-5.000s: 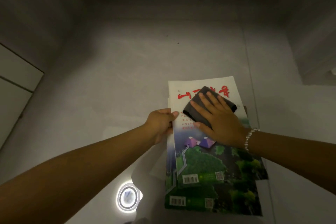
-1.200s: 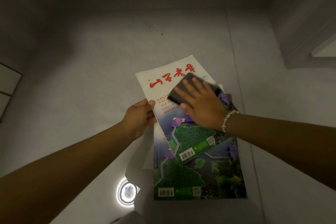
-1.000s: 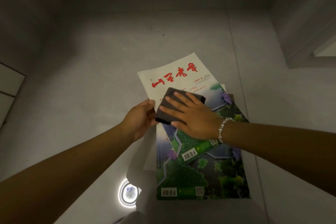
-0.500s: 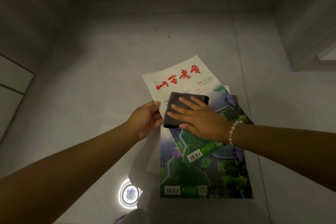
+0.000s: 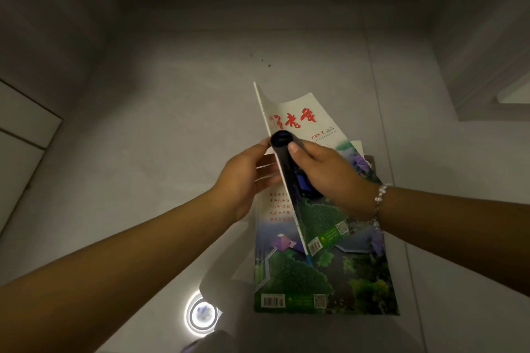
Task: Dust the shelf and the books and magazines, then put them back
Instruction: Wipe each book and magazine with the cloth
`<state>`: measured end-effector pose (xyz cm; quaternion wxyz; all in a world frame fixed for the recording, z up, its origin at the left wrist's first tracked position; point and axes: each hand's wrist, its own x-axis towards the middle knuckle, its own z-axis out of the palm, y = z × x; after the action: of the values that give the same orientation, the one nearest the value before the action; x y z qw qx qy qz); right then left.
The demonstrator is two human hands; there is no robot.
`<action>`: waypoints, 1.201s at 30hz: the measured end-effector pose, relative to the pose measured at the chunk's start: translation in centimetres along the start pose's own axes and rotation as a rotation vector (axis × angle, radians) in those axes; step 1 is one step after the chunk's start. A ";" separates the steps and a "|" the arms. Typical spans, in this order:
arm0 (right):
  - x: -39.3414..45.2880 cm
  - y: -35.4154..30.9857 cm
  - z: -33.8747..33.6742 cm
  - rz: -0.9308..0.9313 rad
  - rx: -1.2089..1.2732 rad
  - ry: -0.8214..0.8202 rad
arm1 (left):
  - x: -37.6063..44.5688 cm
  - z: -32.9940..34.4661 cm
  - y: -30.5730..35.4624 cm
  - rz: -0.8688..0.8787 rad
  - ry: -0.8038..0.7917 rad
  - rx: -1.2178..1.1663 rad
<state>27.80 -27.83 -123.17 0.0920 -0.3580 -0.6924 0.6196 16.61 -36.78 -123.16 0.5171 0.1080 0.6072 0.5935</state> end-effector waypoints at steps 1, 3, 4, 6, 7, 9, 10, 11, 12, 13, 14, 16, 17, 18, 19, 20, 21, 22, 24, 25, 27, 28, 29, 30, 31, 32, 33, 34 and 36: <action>0.0 -0.3 -0.1 -0.002 0.011 0.007 | -0.1 0.3 0.2 0.019 -0.020 -0.004; -0.1 -0.7 -0.5 -0.007 0.008 0.007 | -0.4 0.7 0.7 0.031 -0.045 -0.036; -0.1 -1.0 -0.8 -0.013 0.005 0.004 | -0.5 0.9 1.0 0.026 -0.051 -0.054; -0.2 -1.6 -1.4 -0.022 -0.014 0.002 | -0.5 1.2 1.3 0.012 -0.057 -0.076; -0.1 -1.9 -1.7 -0.023 -0.032 0.011 | -0.5 1.3 1.4 0.003 -0.066 -0.083; -0.1 -2.5 -2.4 -0.022 -0.062 0.040 | -0.5 1.5 1.6 -0.017 -0.089 -0.103; 0.0 -2.8 -2.8 -0.021 -0.063 0.055 | -0.6 1.6 1.9 -0.020 -0.103 -0.108; 0.0 -3.1 -3.2 -0.010 -0.044 0.067 | -0.7 1.5 2.1 -0.010 -0.109 -0.098; 0.1 -3.4 -3.7 0.008 -0.006 0.075 | -0.8 1.5 2.3 0.020 -0.108 -0.063; 0.2 -3.8 -4.1 0.031 0.041 0.080 | -0.8 1.6 2.6 0.069 -0.082 0.013; 0.3 -4.2 -4.7 0.053 0.090 0.081 | -0.7 1.5 2.8 0.128 -0.024 0.126; 0.4 -5.4 -5.8 0.089 0.228 0.060 | 0.1 1.2 2.5 0.193 0.126 0.325; 0.4 -6.0 -6.4 0.106 0.316 0.030 | 0.4 0.9 2.2 0.169 0.190 0.329; 0.3 -6.5 -7.0 0.123 0.395 -0.012 | 0.6 0.6 2.0 0.119 0.207 0.257; 0.3 -6.8 -7.5 0.140 0.453 -0.059 | 1.0 0.1 1.7 0.070 0.180 0.131; 0.2 -6.9 -8.0 0.156 0.488 -0.102 | 1.4 -0.5 1.2 0.019 0.132 0.015; 0.1 -6.8 -8.3 0.170 0.511 -0.129 | 1.6 -1.0 0.8 -0.034 0.092 -0.045; 0.1 -6.5 -8.6 0.184 0.524 -0.134 | 1.6 -1.4 0.6 -0.078 0.073 -0.055; 0.4 -5.4 -9.2 0.214 0.525 -0.082 | 1.6 -2.0 -0.1 -0.110 0.091 -0.040; 0.5 -4.7 -9.4 0.226 0.497 -0.040 | 1.6 -2.2 -0.6 -0.090 0.126 -0.023; 0.6 -2.9 -9.8 0.243 0.383 0.029 | 1.6 -2.8 -1.7 -0.067 0.209 0.055; 0.5 -2.0 -9.9 0.255 0.319 0.051 | 1.4 -3.0 -2.3 -0.068 0.232 0.104; 0.3 -1.1 -10.0 0.273 0.262 0.066 | 1.3 -3.3 -2.8 -0.074 0.241 0.137; 0.2 -0.2 -10.2 0.289 0.213 0.079 | 1.2 -3.5 -3.2 -0.087 0.254 0.160; 0.1 0.4 -10.3 0.301 0.171 0.090 | 1.1 -3.5 -3.5 -0.102 0.266 0.176; 0.1 0.9 -10.5 0.308 0.132 0.106 | 0.9 -3.6 -3.8 -0.112 0.283 0.197; 0.2 1.2 -10.7 0.311 0.097 0.128 | 0.8 -3.6 -4.0 -0.108 0.283 0.227; 0.3 1.5 -11.0 0.308 0.062 0.150 | 0.7 -3.6 -4.2 -0.097 0.274 0.267; 0.7 1.7 -11.6 0.296 -0.037 0.173 | 0.6 -3.5 -4.6 -0.076 0.244 0.338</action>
<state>34.53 -18.25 -122.49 0.0524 -0.5095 -0.6330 0.5805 15.89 -39.76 -128.07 0.4363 0.0973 0.7599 0.4719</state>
